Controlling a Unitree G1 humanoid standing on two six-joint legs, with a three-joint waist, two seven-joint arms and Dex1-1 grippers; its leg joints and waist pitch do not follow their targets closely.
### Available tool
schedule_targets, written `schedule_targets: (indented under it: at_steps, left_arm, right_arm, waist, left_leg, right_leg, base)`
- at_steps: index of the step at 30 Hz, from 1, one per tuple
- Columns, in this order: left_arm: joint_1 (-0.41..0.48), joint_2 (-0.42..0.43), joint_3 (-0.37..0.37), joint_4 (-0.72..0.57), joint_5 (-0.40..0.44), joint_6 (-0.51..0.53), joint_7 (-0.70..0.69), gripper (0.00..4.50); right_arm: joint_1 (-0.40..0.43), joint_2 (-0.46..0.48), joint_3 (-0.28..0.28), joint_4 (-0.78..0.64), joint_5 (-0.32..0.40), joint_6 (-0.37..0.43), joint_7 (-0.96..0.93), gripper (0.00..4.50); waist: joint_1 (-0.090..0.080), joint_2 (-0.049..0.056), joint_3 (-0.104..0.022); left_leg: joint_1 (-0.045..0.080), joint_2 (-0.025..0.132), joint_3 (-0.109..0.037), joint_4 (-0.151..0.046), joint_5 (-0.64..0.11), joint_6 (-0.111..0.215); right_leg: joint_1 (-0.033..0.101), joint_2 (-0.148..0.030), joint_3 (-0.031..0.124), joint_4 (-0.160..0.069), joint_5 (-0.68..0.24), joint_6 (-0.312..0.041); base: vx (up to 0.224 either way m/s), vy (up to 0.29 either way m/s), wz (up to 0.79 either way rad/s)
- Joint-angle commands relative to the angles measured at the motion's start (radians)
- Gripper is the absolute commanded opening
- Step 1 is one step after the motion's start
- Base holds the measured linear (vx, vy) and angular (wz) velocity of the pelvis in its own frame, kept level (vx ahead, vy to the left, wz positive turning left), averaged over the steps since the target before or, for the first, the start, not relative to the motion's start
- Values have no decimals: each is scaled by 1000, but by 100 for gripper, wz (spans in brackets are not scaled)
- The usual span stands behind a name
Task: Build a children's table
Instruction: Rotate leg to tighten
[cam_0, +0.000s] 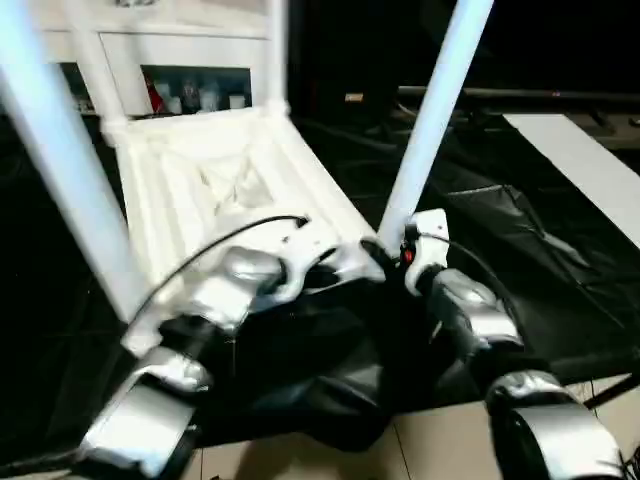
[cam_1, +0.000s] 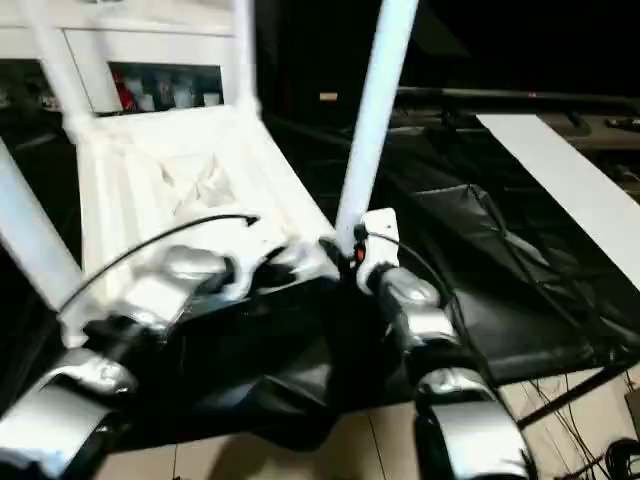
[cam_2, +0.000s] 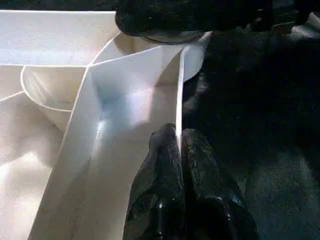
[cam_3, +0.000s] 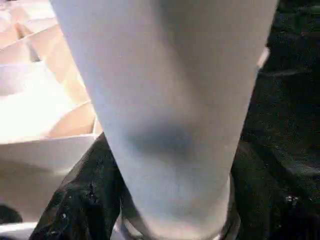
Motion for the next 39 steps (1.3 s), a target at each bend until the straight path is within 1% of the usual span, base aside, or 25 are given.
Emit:
schedule_targets:
  at_steps: [1,2,3,4,5,10,12,13,14,15,16,18,19,21,22,23,25,26,30,33,35,36,37,38,39]
  left_arm:
    - [6,5,38,48,9,-16,70,0]
    - [9,9,28,43,12,-23,54,0]
    - [12,12,19,42,12,-31,38,0]
    - [18,19,7,33,11,-31,14,0]
    - [20,22,3,31,12,-34,7,0]
    - [41,43,-22,1,8,-41,-58,0]
    - [57,57,-38,-28,6,-53,-109,0]
    - [74,80,-55,-60,3,-77,-166,0]
    - [79,88,-60,-71,1,-80,-185,0]
    - [82,93,-62,-76,-1,-81,-195,0]
    - [91,106,-69,-91,-4,-91,-225,0]
    - [110,141,-86,-131,-14,-105,-290,0]
    - [125,172,-93,-165,-17,-96,-320,0]
    - [133,183,-89,-186,-26,-81,-331,0]
    - [139,192,-85,-202,-32,-73,-339,0]
    - [154,215,-83,-246,-42,-55,-368,0]
    - [172,237,-84,-293,-49,-32,-396,0]
    - [175,239,-83,-299,-49,-28,-397,0]
    - [213,280,-71,-391,-70,8,-430,0]
    - [218,279,-47,-404,-95,26,-419,0]
    - [222,287,-34,-415,-115,33,-431,43]
    - [225,296,-33,-422,-118,26,-439,43]
    - [234,313,-32,-443,-120,29,-449,61]
    - [237,318,-30,-449,-121,33,-451,61]
    - [238,319,-29,-450,-122,34,-451,74]
  right_arm:
    - [22,13,14,42,-23,16,18,260]
    - [23,17,13,35,-16,5,50,260]
    - [24,22,11,28,-6,-8,79,295]
    - [30,25,0,3,29,-12,145,316]
    - [32,25,-3,-3,37,-10,157,330]
    - [45,-6,28,-37,27,-26,229,373]
    - [54,-30,23,-67,42,2,284,373]
    - [81,-76,28,-130,69,35,395,373]
    - [92,-93,35,-153,74,43,431,373]
    - [99,-102,38,-164,77,48,450,373]
    - [115,-127,47,-191,79,55,501,373]
    - [154,-184,68,-241,78,62,595,373]
    - [195,-242,82,-294,88,87,681,373]
    - [214,-266,83,-322,103,106,721,373]
    - [229,-286,81,-345,117,124,750,373]
    - [252,-313,72,-380,133,147,781,373]
    - [269,-332,61,-409,142,165,795,373]
    - [271,-334,60,-412,144,168,796,373]
    - [297,-359,44,-456,165,204,807,373]
    - [307,-363,44,-473,166,211,805,373]
    - [315,-361,46,-489,166,217,801,377]
    - [321,-359,47,-499,167,220,797,377]
    - [331,-357,47,-520,171,229,789,377]
    - [333,-356,47,-525,173,232,786,377]
    - [334,-356,46,-527,173,232,786,377]
  waist:
    - [1,2,-55]
    - [1,2,-54]
    - [2,1,-53]
    - [2,-1,-52]
    - [3,1,-52]
    - [-3,0,-50]
    - [-2,-2,-50]
    - [0,-3,-50]
    - [3,-4,-51]
    - [3,-3,-51]
    - [4,4,-52]
    - [6,6,-53]
    - [11,6,-53]
    - [13,7,-53]
    - [15,4,-53]
    - [13,10,-53]
    - [11,10,-53]
    - [6,7,-53]
    - [2,8,-52]
    - [1,6,-51]
    - [1,8,-52]
    - [1,2,-52]
    - [3,5,-53]
    - [2,2,-53]
    - [2,3,-53]
  left_leg:
    - [-3,1,9,-57,-197,35]
    - [-4,1,9,-57,-197,36]
    - [-3,2,8,-58,-211,39]
    - [-3,2,9,-58,-215,41]
    - [-4,4,7,-59,-215,44]
    - [-7,5,5,-61,-224,42]
    - [-6,6,5,-61,-222,47]
    - [-4,6,6,-61,-217,55]
    - [-5,8,6,-59,-211,60]
    - [-7,8,7,-60,-198,66]
    - [-6,9,7,-60,-186,69]
    - [-3,11,8,-58,-182,72]
    - [-3,11,8,-58,-170,77]
    - [-2,11,10,-57,-171,80]
    - [-1,11,9,-59,-177,77]
    - [-1,10,9,-60,-185,71]
    - [-3,10,7,-60,-186,64]
    - [-4,9,8,-59,-185,63]
    - [-2,9,9,-58,-188,61]
    - [-1,9,9,-58,-195,56]
    - [-1,8,9,-58,-189,55]
    - [-2,8,10,-57,-185,56]
    - [-1,9,8,-58,-175,59]
    - [-2,8,8,-57,-165,62]
    - [-3,8,9,-57,-163,63]
  right_leg:
    - [46,-58,35,-80,-228,-179]
    - [46,-58,35,-81,-231,-180]
    - [46,-59,34,-83,-257,-178]
    - [46,-59,34,-84,-264,-176]
    - [46,-60,34,-84,-267,-176]
    - [47,-61,32,-85,-287,-178]
    - [48,-63,34,-87,-301,-173]
    - [49,-60,34,-87,-287,-174]
    - [50,-61,34,-85,-273,-177]
    - [50,-60,34,-82,-245,-184]
    - [50,-60,35,-78,-216,-197]
    - [48,-60,35,-77,-187,-205]
    - [53,-57,35,-72,-142,-221]
    - [52,-57,36,-71,-127,-228]
    - [54,-55,34,-71,-128,-233]
    - [54,-55,33,-73,-137,-233]
    - [56,-57,33,-72,-146,-231]
    - [55,-56,33,-73,-151,-231]
    - [53,-55,33,-76,-170,-230]
    - [51,-54,33,-76,-182,-227]
    - [51,-54,33,-76,-175,-227]
    - [53,-53,33,-75,-171,-224]
    - [52,-54,33,-72,-158,-225]
    - [54,-53,33,-70,-144,-225]
    - [53,-53,33,-70,-142,-225]
  base:
    - [0,0,0]
    - [0,0,0]
    - [0,0,0]
    - [0,0,0]
    - [0,0,0]
    - [0,0,0]
    - [0,0,0]
    - [0,0,0]
    - [0,0,0]
    - [0,0,0]
    - [0,0,0]
    - [0,0,0]
    - [0,0,0]
    - [0,0,0]
    - [0,0,0]
    - [0,0,0]
    - [0,0,0]
    - [0,0,0]
    - [0,0,0]
    - [0,0,0]
    - [0,0,0]
    - [0,0,0]
    - [0,0,0]
    - [0,0,0]
    - [0,0,0]
